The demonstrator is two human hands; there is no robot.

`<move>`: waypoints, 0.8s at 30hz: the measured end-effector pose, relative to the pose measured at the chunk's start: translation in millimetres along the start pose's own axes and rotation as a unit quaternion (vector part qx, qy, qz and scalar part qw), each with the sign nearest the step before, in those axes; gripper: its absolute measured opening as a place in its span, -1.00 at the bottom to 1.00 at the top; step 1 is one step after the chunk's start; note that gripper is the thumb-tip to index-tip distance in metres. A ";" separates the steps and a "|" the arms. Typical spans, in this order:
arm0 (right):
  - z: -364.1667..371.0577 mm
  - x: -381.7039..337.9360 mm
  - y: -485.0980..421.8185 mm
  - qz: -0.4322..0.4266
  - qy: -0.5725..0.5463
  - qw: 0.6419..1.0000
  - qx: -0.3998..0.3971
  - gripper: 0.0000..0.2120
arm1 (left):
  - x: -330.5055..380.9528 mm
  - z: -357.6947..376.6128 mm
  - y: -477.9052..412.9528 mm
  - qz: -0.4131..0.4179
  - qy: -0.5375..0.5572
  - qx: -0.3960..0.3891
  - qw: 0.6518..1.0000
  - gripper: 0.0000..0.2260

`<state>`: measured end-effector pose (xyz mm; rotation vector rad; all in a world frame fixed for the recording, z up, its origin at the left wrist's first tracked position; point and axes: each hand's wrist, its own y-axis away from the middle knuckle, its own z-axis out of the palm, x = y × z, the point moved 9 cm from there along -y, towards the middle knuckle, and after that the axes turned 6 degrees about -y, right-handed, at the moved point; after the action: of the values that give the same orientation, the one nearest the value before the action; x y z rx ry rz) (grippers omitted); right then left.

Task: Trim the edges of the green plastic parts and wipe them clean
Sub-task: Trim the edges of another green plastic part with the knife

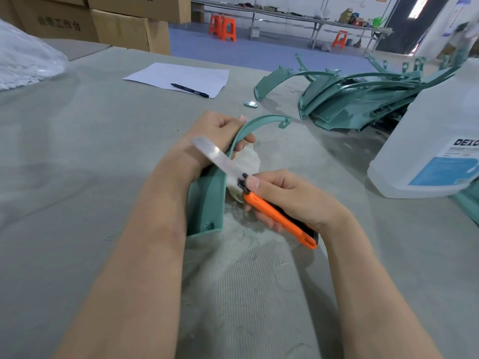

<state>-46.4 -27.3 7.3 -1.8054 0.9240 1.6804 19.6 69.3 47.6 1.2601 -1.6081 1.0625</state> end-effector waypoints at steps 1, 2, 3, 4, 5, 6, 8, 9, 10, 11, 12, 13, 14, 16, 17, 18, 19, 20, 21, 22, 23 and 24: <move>5.0 -0.1 -0.4 0.003 0.001 1.000 -0.017 -0.65 | -1.2 -3.3 0.7 -0.002 0.004 0.003 1.000 -0.63; 8.2 -0.4 -0.1 0.006 0.002 1.000 -0.030 -0.66 | -0.9 -3.6 -0.1 -0.004 0.002 0.004 1.000 -0.63; 10.2 -0.5 0.6 0.011 0.003 0.999 -0.040 -0.67 | -0.3 -3.3 0.9 -0.007 -0.003 0.001 1.000 -0.63; 11.6 -0.2 1.7 0.019 0.007 0.999 -0.051 -0.68 | 0.0 -2.0 1.7 -0.009 -0.007 -0.001 1.000 -0.64; 12.9 0.7 3.0 0.029 0.015 0.998 -0.061 -0.69 | -0.5 -1.2 2.0 -0.012 -0.008 0.000 1.000 -0.63; 14.0 1.5 4.6 0.039 0.022 0.996 -0.072 -0.71 | -1.6 -1.6 2.2 -0.016 -0.008 0.001 1.000 -0.63; 14.9 1.0 7.0 0.045 0.025 0.995 -0.083 -0.76 | -2.4 -2.3 2.0 -0.021 -0.005 0.002 1.000 -0.63; 12.8 -0.2 7.6 0.040 0.023 0.996 -0.077 -0.77 | -2.3 -1.7 1.9 -0.022 -0.003 0.001 1.000 -0.63; 8.1 -1.4 7.5 0.030 0.021 0.997 -0.062 -0.77 | -2.1 -1.5 1.5 -0.022 -0.001 -0.002 1.000 -0.63; 2.4 -2.6 7.4 0.021 0.019 0.999 -0.042 -0.76 | -1.8 -0.9 1.8 -0.023 0.003 -0.004 1.000 -0.64; -2.9 -3.2 7.6 0.015 0.020 0.999 -0.025 -0.75 | -1.9 -0.9 2.3 -0.024 0.007 -0.006 1.000 -0.64; -5.8 -3.2 7.6 0.012 0.023 1.000 -0.016 -0.75 | -1.9 -0.7 3.1 -0.025 0.009 -0.007 1.000 -0.64; -6.6 -3.0 7.5 0.011 0.027 0.999 -0.013 -0.76 | -2.1 -0.9 3.6 -0.026 0.007 -0.007 1.000 -0.63; -4.8 -1.7 6.7 0.012 0.028 0.999 -0.019 -0.77 | -2.2 -1.9 4.3 -0.028 0.005 -0.006 1.000 -0.63; -3.9 -0.6 6.4 0.014 0.025 0.999 -0.022 -0.77 | -1.9 -1.7 4.4 -0.029 0.008 -0.007 1.000 -0.63; -3.2 0.4 6.3 0.019 0.024 0.999 -0.026 -0.76 | -1.2 -1.7 4.7 -0.028 0.011 -0.008 1.000 -0.63; -2.0 1.7 6.7 0.026 0.023 0.999 -0.033 -0.76 | -0.4 -1.2 5.2 -0.026 0.013 -0.009 1.000 -0.64; -0.9 3.1 7.3 0.033 0.020 0.998 -0.040 -0.75 | 0.3 -1.0 5.6 -0.023 0.012 -0.009 1.000 -0.64; 0.1 4.2 8.0 0.039 0.015 0.998 -0.047 -0.75 | 1.0 -0.1 6.2 -0.020 0.009 -0.009 1.000 -0.64; 0.5 5.0 8.8 0.043 0.011 0.998 -0.053 -0.75 | 1.7 0.6 6.5 -0.017 0.004 -0.011 1.000 -0.64; 0.6 5.6 9.1 0.045 0.008 0.997 -0.057 -0.75 | 2.3 1.6 6.8 -0.016 -0.001 -0.013 1.000 -0.64; 0.8 6.5 9.1 0.047 0.007 0.997 -0.059 -0.75 | 2.7 2.3 6.8 -0.015 -0.004 -0.015 1.000 -0.64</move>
<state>-53.8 -33.5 1.5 -1.8792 0.9476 1.8168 12.3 67.3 48.5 1.2668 -1.6007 1.0109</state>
